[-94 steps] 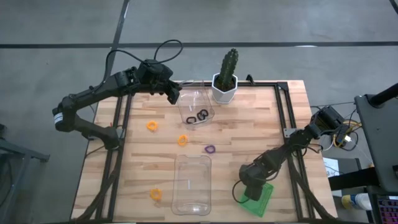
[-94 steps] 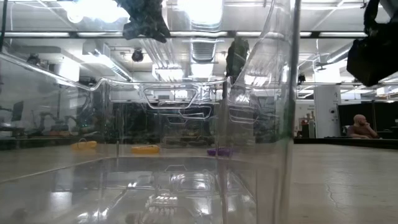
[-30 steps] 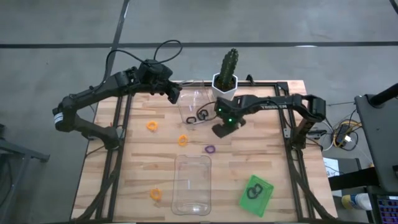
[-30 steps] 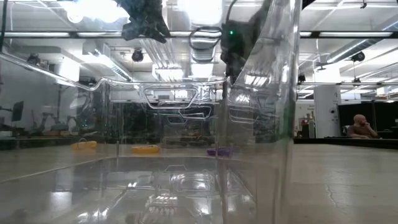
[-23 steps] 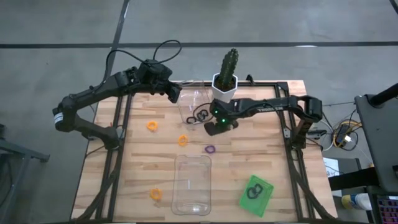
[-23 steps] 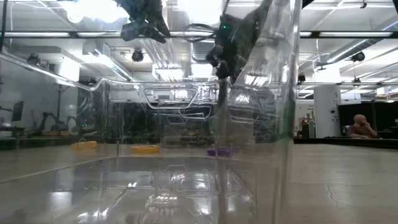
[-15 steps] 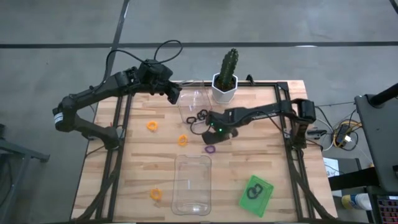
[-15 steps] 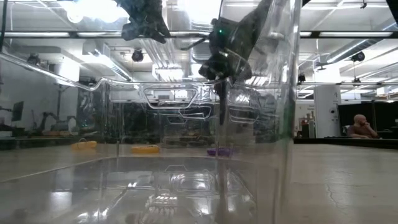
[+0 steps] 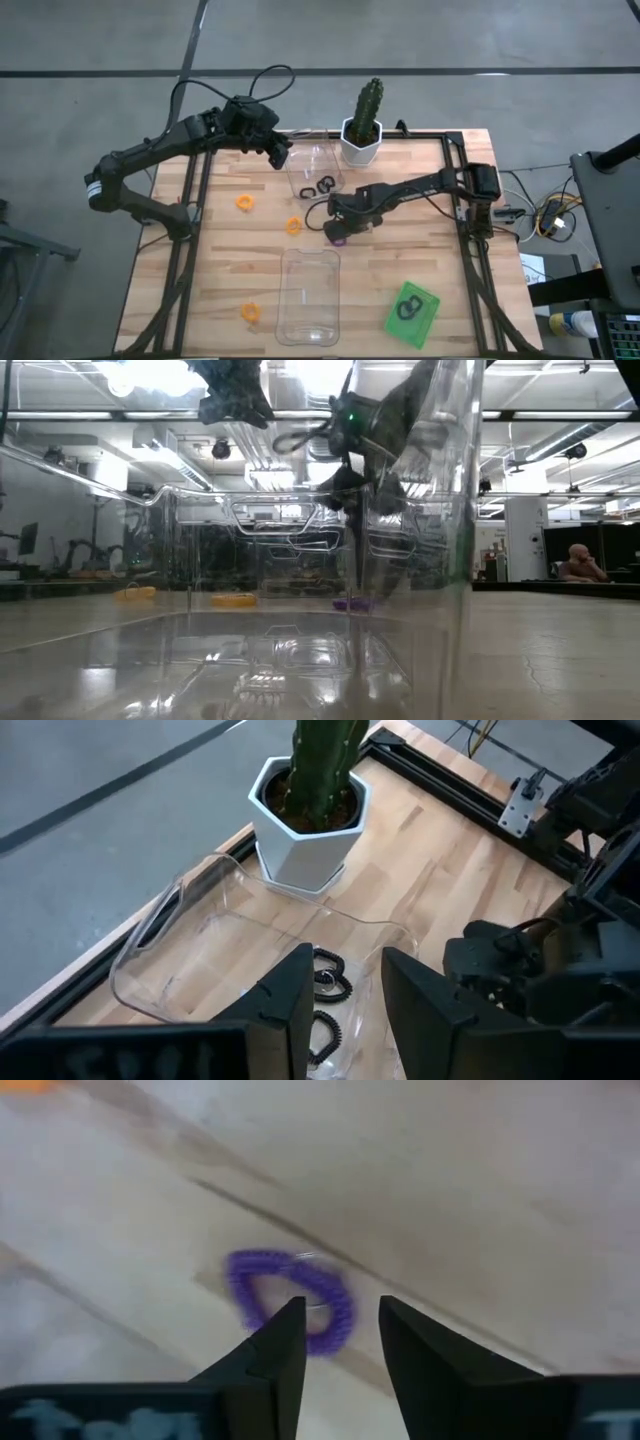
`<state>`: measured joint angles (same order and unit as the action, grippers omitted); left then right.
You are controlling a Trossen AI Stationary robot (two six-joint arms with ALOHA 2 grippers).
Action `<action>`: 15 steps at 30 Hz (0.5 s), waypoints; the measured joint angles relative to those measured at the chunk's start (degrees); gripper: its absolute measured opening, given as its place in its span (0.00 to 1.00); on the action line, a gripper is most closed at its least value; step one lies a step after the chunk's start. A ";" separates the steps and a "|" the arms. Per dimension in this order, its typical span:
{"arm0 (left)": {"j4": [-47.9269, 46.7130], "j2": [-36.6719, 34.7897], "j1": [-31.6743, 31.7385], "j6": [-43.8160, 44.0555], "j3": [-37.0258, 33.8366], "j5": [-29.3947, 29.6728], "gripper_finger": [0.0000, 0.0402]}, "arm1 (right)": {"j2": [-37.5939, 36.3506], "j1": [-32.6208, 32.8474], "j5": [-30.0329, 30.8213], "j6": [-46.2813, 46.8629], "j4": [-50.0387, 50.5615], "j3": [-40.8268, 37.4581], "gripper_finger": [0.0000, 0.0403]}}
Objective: Sort spring keychains
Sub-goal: Put the purple spring keychain into the green bin
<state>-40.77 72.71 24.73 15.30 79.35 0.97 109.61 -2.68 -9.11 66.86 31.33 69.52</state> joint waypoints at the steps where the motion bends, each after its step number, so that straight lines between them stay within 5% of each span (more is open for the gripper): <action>1: 0.00 0.00 -0.02 -0.41 0.00 0.00 0.28 | 0.21 0.08 0.24 -0.38 0.25 -0.12 0.30; 15: -0.03 0.00 -0.02 -0.60 0.00 -0.15 0.28 | 5.54 0.86 1.68 -7.68 6.58 5.20 0.16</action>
<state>-40.80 72.71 24.71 14.70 79.35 0.82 115.15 -1.83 -7.43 59.18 37.91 74.72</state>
